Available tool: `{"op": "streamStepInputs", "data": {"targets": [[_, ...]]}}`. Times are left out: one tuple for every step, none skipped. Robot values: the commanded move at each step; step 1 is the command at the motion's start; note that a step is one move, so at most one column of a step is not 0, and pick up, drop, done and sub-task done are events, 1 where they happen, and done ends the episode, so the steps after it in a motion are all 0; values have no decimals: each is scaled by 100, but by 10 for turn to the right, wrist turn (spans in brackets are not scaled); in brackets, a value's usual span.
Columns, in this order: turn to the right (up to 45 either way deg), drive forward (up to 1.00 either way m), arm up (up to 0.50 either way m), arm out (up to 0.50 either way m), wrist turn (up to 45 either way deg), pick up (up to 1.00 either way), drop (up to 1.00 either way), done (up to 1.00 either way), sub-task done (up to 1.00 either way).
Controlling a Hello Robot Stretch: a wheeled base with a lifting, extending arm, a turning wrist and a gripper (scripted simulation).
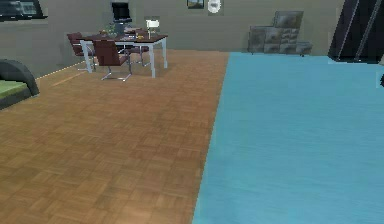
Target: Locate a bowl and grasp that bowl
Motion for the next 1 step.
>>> {"op": "streamStepInputs", "data": {"targets": [[0,0,10,0,0,0,0,0,0]]}}
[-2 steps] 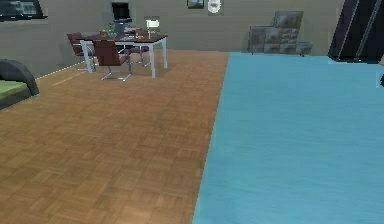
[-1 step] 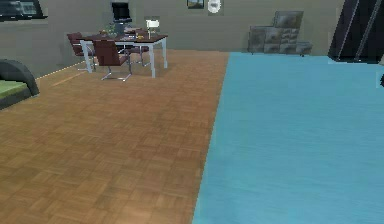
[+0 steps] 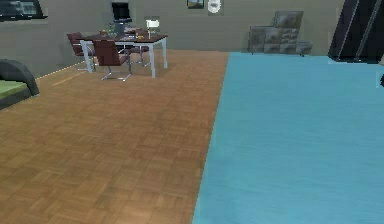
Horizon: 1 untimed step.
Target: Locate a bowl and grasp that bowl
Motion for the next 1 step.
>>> {"op": "streamStepInputs", "data": {"targets": [[0,0,0,0,0,0,0,100,0]]}}
